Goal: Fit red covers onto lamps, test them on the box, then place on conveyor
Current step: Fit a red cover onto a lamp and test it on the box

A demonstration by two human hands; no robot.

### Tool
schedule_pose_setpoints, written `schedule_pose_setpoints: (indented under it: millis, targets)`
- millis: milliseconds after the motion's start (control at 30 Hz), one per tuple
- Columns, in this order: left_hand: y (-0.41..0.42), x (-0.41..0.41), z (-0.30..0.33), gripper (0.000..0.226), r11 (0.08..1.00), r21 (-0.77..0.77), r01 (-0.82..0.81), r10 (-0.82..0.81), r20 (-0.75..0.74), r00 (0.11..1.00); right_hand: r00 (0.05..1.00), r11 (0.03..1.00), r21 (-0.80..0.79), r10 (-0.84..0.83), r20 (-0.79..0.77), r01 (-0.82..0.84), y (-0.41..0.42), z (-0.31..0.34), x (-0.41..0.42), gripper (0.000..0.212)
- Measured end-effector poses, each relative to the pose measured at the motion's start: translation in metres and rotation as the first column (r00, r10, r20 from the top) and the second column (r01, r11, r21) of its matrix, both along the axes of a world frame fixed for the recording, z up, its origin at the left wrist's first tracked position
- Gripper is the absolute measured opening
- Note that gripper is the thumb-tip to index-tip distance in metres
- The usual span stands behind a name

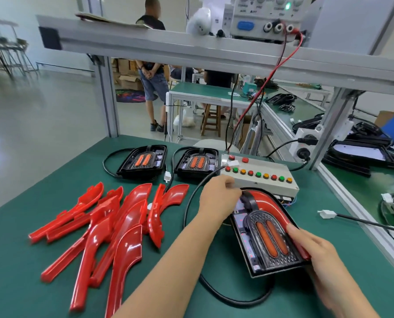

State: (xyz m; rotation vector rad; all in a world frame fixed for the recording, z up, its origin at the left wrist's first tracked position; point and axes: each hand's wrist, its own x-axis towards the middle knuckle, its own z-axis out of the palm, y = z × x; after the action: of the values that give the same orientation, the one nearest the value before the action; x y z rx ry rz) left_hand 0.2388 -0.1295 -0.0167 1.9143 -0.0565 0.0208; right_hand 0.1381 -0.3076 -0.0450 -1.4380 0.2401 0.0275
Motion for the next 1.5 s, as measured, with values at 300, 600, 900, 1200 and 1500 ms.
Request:
schedule_pose_setpoints:
  millis: [300, 600, 900, 1200, 1500]
  targets:
    - [0.067, -0.003, 0.031, 0.035, 0.931, 0.304, -0.202, 0.160, 0.156, 0.975, 0.998, 0.990, -0.124, -0.067, -0.002, 0.066, 0.000, -0.003, 0.000, 0.027]
    - [0.174, 0.019, 0.024, 0.023, 0.472, 0.826, -0.309, 0.433, 0.088, 0.897, 0.996, 0.983, -0.164, -0.081, -0.021, 0.077, 0.000, -0.001, 0.000, 0.025]
    - [0.198, 0.021, -0.013, 0.003, 0.361, 0.906, -0.219, 0.438, 0.043, 0.898, 0.992, 0.939, -0.320, -0.126, 0.014, 0.124, 0.002, 0.002, 0.007, 0.026]
    - [0.199, 0.020, -0.016, 0.023, 0.371, 0.858, -0.355, 0.408, 0.193, 0.893, 0.998, 0.759, -0.648, -0.065, 0.011, 0.056, 0.005, 0.017, 0.006, 0.028]
    - [0.188, 0.010, -0.004, 0.023, 0.509, 0.670, -0.541, 0.314, 0.440, 0.841, 0.982, 0.310, -0.934, -0.115, 0.150, 0.179, 0.032, 0.043, 0.005, 0.055]
